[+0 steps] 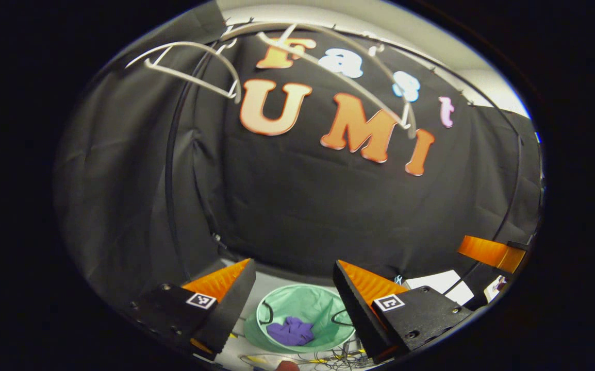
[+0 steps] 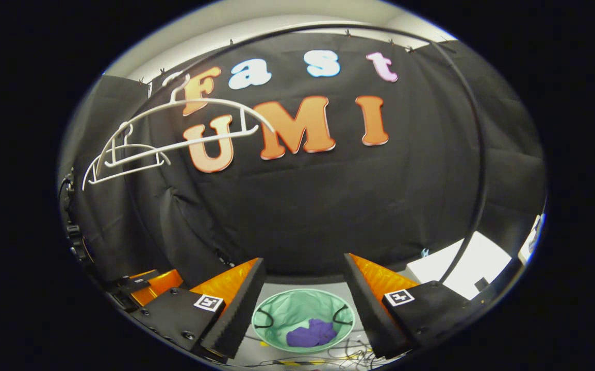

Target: Grasp the clothes on the hanger with both hands and then place them into the laundry hamper below.

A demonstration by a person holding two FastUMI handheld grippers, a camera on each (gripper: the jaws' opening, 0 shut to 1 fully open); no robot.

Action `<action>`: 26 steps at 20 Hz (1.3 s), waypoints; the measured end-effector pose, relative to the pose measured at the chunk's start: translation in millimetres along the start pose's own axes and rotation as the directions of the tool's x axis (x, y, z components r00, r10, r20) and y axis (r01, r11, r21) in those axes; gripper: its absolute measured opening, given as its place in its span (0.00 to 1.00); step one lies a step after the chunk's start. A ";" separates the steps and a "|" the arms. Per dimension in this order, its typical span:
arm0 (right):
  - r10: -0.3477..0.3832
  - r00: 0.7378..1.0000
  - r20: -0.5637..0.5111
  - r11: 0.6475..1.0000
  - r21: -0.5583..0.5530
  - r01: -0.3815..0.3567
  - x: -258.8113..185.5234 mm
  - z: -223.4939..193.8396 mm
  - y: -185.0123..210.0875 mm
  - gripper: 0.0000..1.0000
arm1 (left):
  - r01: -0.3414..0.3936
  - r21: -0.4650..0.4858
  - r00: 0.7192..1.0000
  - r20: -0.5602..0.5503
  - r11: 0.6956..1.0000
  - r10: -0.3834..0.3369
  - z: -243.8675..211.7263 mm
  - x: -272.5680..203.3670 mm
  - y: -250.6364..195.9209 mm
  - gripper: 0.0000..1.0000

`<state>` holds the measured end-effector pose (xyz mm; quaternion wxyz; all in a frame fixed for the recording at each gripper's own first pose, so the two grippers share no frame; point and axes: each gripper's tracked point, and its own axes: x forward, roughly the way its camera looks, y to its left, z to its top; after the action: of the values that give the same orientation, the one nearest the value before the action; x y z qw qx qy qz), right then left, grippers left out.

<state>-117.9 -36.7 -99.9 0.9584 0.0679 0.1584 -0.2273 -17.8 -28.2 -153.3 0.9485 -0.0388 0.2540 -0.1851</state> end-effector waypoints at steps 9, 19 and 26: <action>0.063 0.989 0.137 0.996 -0.064 -0.055 -95.1 35.8 -75.3 0.92 | -0.007 -0.036 0.973 0.231 0.999 0.015 60.4 -90.7 -90.0 0.92; 0.294 0.926 0.237 0.954 -0.129 -0.270 -213.9 66.9 -101.8 0.89 | -0.175 0.045 0.887 0.440 0.984 0.138 68.0 -233.7 -157.6 0.99; 0.318 0.910 0.266 0.946 -0.147 -0.288 -258.0 66.1 -101.0 0.98 | -0.178 0.042 0.872 0.469 0.983 0.137 71.0 -274.2 -172.0 0.92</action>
<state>-364.4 -32.8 42.7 0.9970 0.0079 0.0174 -0.0746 -259.6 -87.6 65.4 0.9944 -0.0210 0.0140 -0.1030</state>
